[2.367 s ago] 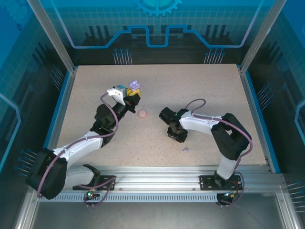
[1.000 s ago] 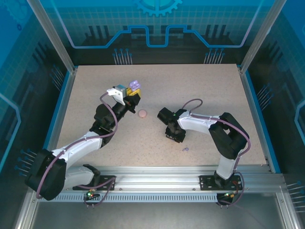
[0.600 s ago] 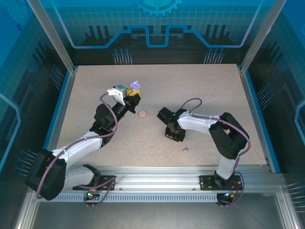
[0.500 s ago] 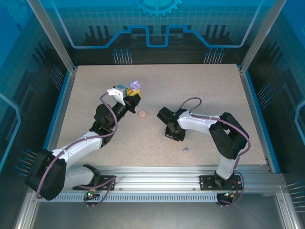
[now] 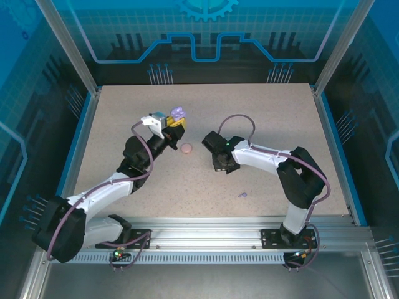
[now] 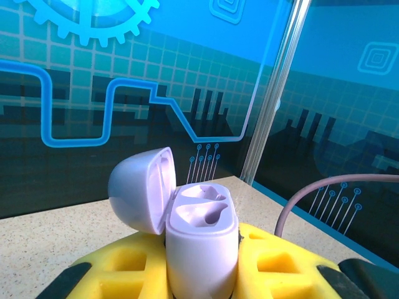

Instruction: Insert the wireless bluetooth earbuds into the charging case

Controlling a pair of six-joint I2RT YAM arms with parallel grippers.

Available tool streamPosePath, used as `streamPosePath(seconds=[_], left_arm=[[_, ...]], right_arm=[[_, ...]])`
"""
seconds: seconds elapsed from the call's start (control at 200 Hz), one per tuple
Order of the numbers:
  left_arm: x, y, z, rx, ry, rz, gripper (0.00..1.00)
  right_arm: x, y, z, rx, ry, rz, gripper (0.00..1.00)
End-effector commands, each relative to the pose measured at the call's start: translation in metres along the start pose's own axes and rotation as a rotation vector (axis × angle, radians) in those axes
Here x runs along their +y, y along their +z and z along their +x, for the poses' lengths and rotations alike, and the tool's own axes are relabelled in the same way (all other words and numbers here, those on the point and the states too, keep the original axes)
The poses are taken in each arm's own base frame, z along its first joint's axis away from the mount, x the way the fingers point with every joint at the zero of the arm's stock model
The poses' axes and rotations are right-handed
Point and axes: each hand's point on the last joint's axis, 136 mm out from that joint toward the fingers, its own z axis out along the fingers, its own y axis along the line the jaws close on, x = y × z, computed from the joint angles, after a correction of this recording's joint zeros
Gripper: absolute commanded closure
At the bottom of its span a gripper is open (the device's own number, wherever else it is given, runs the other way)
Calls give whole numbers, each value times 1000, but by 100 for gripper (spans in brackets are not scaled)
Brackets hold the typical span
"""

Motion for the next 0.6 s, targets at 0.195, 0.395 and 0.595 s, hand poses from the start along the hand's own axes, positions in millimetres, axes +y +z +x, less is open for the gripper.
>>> streamPosePath(seconds=[0.195,0.395,0.595], left_arm=[[-3,-15,2,9,-11,0,100],[-4,-14,1,10,-19,-1,100],[-5,-11,0,8,-25,4,100]], right_arm=[[17,12,6,52,-337,34,82],[26,25,22,138,-423,55,79],[31,34,34,191,-439,55,76]])
